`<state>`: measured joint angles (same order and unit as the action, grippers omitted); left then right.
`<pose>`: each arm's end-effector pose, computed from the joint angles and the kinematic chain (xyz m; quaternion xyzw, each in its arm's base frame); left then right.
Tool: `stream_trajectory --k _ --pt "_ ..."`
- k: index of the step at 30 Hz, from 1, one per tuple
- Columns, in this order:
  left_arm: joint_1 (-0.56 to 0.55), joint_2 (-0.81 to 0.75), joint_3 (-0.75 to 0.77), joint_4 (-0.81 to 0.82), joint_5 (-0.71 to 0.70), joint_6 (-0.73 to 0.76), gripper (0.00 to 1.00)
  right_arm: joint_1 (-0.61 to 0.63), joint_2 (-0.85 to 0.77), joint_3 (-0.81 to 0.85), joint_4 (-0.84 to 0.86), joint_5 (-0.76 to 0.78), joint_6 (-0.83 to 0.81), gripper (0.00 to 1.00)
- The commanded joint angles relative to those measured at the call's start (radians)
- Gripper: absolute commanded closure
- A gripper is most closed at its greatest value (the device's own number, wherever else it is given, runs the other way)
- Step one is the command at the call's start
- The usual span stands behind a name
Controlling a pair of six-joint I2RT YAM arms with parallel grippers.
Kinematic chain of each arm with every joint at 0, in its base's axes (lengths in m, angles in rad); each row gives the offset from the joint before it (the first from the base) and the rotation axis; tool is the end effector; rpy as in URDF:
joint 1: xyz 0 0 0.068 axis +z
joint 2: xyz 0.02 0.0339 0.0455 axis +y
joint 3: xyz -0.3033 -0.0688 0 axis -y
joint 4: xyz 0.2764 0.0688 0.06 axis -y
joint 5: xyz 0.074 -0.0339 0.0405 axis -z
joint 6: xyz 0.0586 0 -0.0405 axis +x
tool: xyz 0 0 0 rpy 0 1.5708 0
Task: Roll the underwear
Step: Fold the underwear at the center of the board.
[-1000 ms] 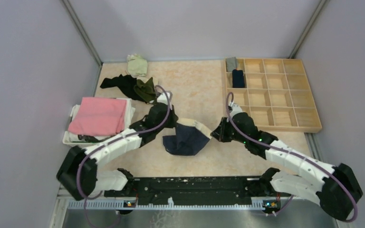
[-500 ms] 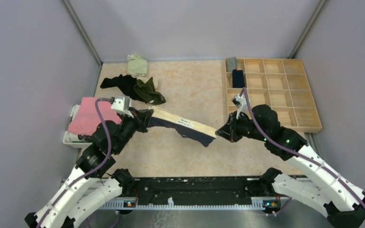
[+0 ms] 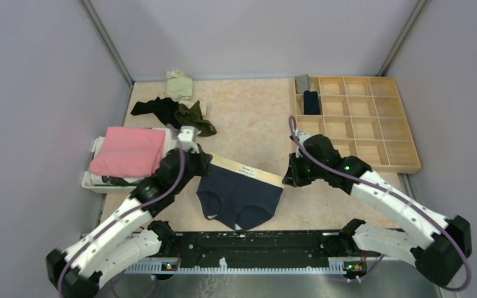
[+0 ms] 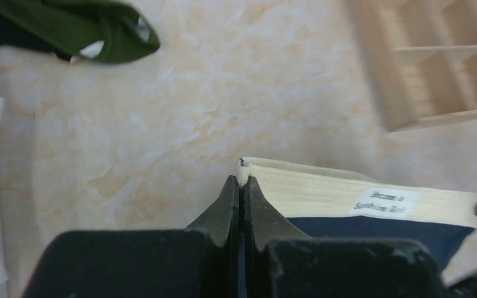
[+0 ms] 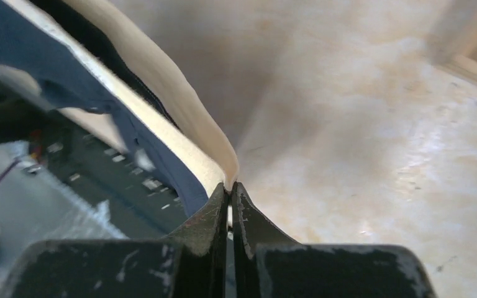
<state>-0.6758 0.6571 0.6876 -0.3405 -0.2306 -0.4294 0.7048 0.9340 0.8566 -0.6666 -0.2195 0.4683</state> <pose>0.1481 -0.1016 0.3272 0.0313 0.8047 -0.2283 0.5472 0.1566 0.1499 0.3070 -0.1511 0.8987 0.3046 0.2770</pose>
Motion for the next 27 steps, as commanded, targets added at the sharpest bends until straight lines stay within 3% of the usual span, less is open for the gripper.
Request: stream_trajectory --k 1,4,8,12,17,22,27 --pt "0.004 0.303 -0.1 0.367 -0.187 -0.009 1.0 -0.091 0.178 -0.078 0.197 0.203 -0.046 1.0" --pt "0.005 0.555 -0.073 0.524 -0.313 0.008 1.0 -0.131 0.285 -0.084 0.347 0.278 -0.071 1.0" --pt "0.007 0.818 0.016 0.689 -0.361 0.106 1.0 -0.165 0.402 -0.054 0.431 0.274 -0.11 1.0" --pt "0.007 0.984 0.105 0.777 -0.36 0.152 0.89 -0.183 0.492 -0.029 0.458 0.277 -0.13 1.0" --pt "0.01 1.076 0.178 0.789 -0.356 0.193 0.65 -0.198 0.528 -0.025 0.471 0.31 -0.135 0.97" --pt "0.019 1.041 0.211 0.699 -0.374 0.178 0.39 -0.215 0.457 -0.037 0.445 0.358 -0.132 0.73" --pt "0.112 0.894 0.169 0.541 -0.22 0.037 0.31 -0.219 0.358 -0.01 0.409 0.317 -0.12 0.61"
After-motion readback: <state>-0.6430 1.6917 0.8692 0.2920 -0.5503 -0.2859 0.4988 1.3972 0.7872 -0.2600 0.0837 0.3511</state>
